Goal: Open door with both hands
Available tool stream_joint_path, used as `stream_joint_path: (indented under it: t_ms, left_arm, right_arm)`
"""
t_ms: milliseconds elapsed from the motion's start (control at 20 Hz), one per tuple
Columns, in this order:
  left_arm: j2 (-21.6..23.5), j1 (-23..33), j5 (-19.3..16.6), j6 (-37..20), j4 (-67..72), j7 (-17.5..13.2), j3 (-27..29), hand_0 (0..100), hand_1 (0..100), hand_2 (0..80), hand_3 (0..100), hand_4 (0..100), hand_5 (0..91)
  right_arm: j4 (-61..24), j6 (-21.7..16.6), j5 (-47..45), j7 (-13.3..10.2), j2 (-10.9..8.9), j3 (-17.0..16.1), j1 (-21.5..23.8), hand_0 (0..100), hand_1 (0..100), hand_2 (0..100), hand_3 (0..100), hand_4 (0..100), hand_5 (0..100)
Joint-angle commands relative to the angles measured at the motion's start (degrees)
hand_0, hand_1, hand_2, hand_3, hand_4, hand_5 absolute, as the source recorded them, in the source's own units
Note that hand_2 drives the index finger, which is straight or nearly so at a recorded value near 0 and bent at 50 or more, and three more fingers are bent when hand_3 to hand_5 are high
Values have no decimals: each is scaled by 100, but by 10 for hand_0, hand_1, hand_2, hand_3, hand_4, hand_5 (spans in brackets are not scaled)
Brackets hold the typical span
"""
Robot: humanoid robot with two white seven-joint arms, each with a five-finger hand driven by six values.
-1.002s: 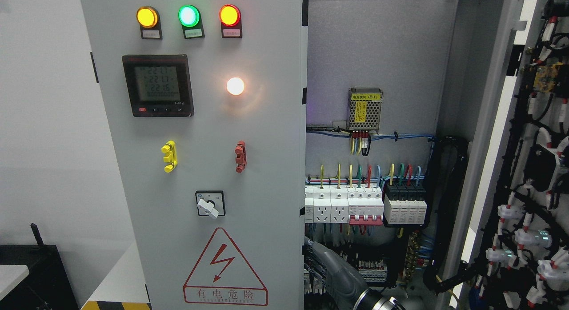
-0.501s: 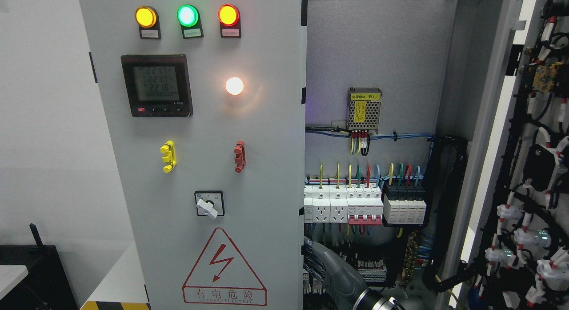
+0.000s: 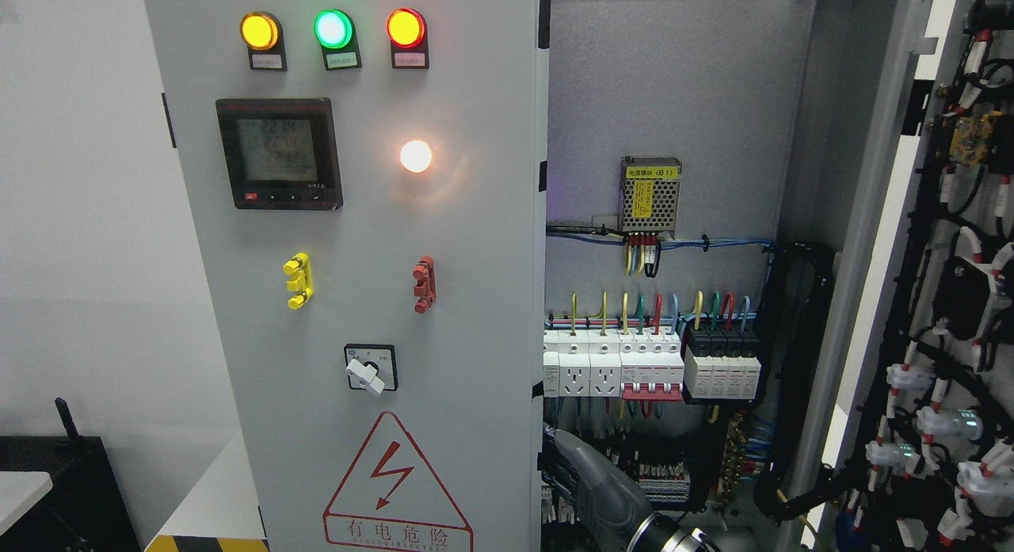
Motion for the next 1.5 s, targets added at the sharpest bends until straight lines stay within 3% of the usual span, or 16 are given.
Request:
stream_joint_path:
  t_ms: [0,551,851,1002,1452]
  left_arm:
    - [0,0,123,4,2,-5,0,0,0,0,0,0,0]
    - [0,0,123,5,2,-5,0,0,0,0,0,0,0]
    - [0,0,114,5,2,-5,0,0,0,0,0,0,0]
    - [0,0,123,5,2,-5,0,0,0,0,0,0,0]
    - [0,0,123,5,-7,-5,0,0,0,0,0,0,0]
  right_arm:
    - [-64,-14,-8,158,192,15,18,382,0,0,0,0,0]
    - [-134,-23,-8,412,201,68,53,382,0,0,0,0,0]
    - [-152,-32,-8,439,201,130,53,382,0,0,0,0,0]
    - [-152,-32,-8,588,201,130,53,382,0,0,0,0,0]
    - [-161,-49,-254,676,192,138,62,383,0,0,0,0,0]
